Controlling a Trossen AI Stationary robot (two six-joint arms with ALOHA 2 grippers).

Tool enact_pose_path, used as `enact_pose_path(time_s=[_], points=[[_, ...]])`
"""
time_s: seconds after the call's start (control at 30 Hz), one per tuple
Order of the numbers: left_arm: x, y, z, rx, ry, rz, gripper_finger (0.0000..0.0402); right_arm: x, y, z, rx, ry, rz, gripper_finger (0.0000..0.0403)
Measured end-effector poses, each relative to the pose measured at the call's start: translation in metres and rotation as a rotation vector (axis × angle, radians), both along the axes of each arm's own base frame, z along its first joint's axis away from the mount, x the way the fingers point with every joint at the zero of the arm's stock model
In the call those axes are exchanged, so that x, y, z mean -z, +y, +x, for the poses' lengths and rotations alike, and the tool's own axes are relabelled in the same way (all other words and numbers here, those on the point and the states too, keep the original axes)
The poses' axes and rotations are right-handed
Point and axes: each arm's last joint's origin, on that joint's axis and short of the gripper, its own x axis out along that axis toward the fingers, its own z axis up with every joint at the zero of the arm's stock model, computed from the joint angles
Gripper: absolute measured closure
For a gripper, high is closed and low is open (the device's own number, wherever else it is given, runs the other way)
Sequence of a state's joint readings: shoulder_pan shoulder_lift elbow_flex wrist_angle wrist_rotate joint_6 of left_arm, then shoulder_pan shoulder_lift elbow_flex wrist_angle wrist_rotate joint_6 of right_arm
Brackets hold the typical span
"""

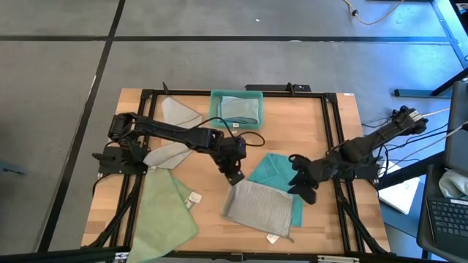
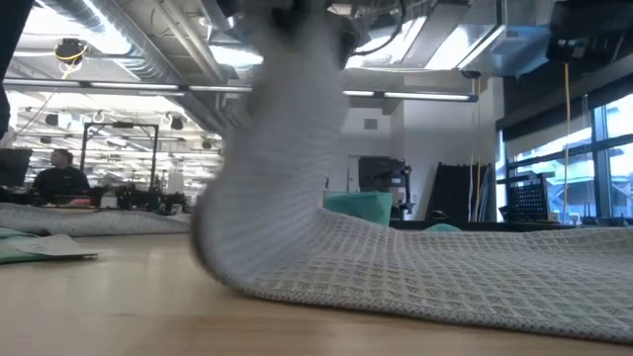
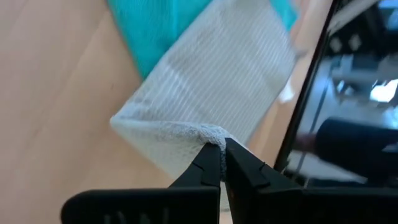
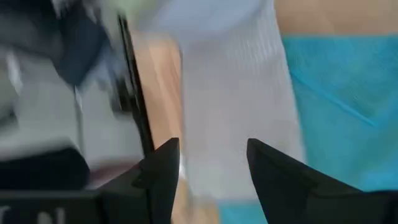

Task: Fold microfiber towels
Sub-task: Fold the gray towel

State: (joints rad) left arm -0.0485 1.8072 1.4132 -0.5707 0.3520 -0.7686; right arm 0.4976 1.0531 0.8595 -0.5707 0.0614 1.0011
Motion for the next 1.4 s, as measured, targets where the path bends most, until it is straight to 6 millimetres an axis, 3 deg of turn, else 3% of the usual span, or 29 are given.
enact_pose_path(time_s=[0.2,0.43,0.67,0.87,1.0,1.13,1.3,1.4], points=[[-0.005,-0.004,0.007,-0.099,-0.064,0.006,0.0401,0.012,0.009,0.029,0.27,-0.158,0.192,0.0211],[-0.006,-0.006,0.008,-0.1,-0.078,0.011,0.0401,0.053,0.021,0.055,0.268,0.003,0.207,0.0156],[-0.006,-0.005,0.008,-0.094,-0.087,0.041,0.0401,0.067,0.042,0.096,0.265,-0.178,0.391,0.0096],[-0.005,-0.005,0.007,-0.064,-0.094,0.079,0.0401,0.096,0.053,0.116,0.293,-0.029,0.295,0.0103],[-0.005,-0.006,0.007,-0.049,-0.093,0.096,0.0401,0.097,0.06,0.131,0.321,-0.015,0.287,0.0111],[-0.004,-0.007,0.006,-0.036,-0.092,0.107,0.0401,0.094,0.067,0.144,0.322,0.116,0.199,0.0112],[-0.004,-0.007,0.007,-0.036,-0.097,0.107,0.0401,0.089,0.069,0.148,0.333,0.304,0.044,0.0112],[-0.005,-0.007,0.007,-0.029,-0.102,0.113,0.0401,0.082,0.067,0.151,0.366,0.325,-0.01,0.0112]])
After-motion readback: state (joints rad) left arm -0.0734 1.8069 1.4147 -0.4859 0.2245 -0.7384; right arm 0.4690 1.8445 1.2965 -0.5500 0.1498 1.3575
